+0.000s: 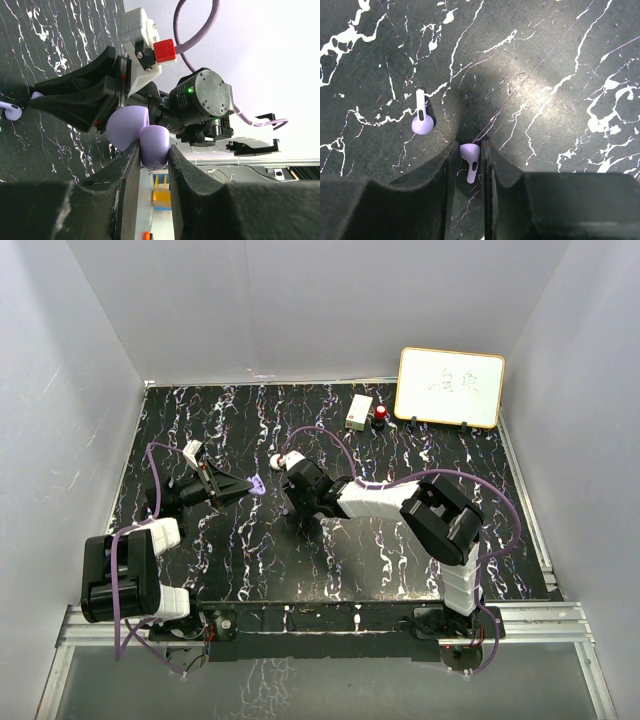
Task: Insert the wireless bluetooth earbuds into the charging case
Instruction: Pick up the earbud from the center of the board.
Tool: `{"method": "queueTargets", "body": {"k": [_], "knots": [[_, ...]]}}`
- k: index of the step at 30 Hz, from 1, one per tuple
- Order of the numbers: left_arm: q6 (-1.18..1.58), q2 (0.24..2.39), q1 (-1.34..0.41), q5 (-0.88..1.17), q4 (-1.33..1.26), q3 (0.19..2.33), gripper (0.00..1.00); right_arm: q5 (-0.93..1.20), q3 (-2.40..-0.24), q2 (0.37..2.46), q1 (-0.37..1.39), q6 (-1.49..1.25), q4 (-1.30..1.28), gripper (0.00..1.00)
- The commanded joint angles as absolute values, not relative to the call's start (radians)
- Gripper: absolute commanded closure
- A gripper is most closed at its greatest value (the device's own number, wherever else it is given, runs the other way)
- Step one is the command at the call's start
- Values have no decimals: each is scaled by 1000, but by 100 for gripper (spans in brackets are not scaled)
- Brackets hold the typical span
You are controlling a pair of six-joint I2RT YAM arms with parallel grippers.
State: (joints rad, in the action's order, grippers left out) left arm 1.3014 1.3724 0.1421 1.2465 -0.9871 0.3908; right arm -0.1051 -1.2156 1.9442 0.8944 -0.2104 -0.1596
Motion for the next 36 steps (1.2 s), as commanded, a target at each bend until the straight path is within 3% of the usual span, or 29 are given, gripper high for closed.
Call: {"method": "queueTargets", "body": {"k": [1, 11, 17, 29, 36], "knots": [[1292, 1351, 150, 1271, -993, 413, 100, -91, -1249, 1953, 888, -206, -158, 80], [1367, 1410, 149, 1277, -1099, 396, 100, 8, -1193, 1807, 803, -217, 1, 98], [1489, 1461, 145, 1262, -1278, 378, 100, 117, -1103, 1663, 690, -227, 179, 100], [1831, 1684, 8, 1152, -1784, 394, 100, 335, -779, 1543, 605, -243, 885, 100], [1826, 1695, -62, 1103, -1779, 426, 100, 427, -606, 1555, 601, -214, 1337, 100]]}}
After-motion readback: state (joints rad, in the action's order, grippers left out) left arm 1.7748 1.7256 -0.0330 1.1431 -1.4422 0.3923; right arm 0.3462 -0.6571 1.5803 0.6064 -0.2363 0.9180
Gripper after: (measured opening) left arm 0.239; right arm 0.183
